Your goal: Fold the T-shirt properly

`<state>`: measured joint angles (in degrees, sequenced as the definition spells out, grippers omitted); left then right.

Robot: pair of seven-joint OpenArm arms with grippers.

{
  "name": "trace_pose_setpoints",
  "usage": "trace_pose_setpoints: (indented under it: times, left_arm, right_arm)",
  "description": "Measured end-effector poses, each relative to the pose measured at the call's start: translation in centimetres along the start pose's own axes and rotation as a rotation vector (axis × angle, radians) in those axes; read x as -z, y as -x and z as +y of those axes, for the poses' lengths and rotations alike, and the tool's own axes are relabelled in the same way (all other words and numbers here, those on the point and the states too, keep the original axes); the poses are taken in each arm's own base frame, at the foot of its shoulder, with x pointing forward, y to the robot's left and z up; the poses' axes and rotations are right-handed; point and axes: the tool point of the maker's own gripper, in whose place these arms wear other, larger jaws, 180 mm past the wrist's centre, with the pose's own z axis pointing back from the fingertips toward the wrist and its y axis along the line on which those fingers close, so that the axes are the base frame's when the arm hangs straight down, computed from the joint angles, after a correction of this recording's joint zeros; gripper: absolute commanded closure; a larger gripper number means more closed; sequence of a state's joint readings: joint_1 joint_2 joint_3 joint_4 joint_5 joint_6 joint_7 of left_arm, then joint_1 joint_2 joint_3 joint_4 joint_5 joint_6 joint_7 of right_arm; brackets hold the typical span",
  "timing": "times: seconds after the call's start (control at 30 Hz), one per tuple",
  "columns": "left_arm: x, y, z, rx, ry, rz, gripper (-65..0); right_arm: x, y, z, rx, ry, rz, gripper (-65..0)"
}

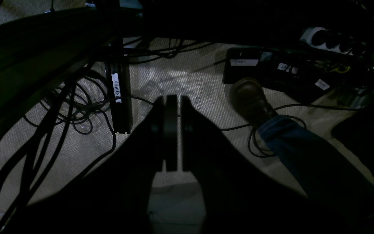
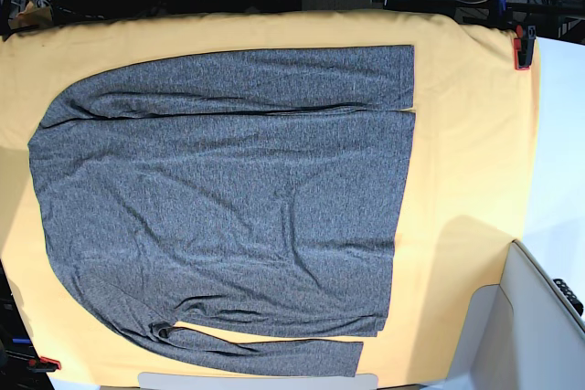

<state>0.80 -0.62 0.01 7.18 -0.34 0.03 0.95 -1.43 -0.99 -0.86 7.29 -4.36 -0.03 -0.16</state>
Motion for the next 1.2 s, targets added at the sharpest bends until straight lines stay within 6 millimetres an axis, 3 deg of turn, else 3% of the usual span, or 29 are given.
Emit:
trace_pose_setpoints:
  times: [0.6,0.8,0.93,1.07,1.2]
  left_arm:
    - [0.0,0.0,0.0,0.000,0.000,0.000,0.0]
    - [-0.1,0.0,0.3,-0.002,-0.010,-0.025,0.0]
    - [-1.0,-0.6,0.9,0.000,-0.021,-0.118,0.0]
    - [-2.1,0.8,1.5,0.004,-0.032,-0.144,0.0]
    - [-3.3,1.4,2.0,0.008,-0.042,-0.184,0.0]
  right_arm:
    - [0.0,0.0,0.0,0.000,0.000,0.000,0.0]
    - [-0.2,-1.1,-0.5,0.000,0.012,-0.058,0.0]
    - [-1.1,-1.2,-3.3,-0.018,0.058,-0.119,0.0]
    - [-2.2,-0.3,-7.2,-0.041,0.127,-0.145,0.0]
    - [-3.6,0.0,-9.2,-0.074,0.154,-0.190,0.0]
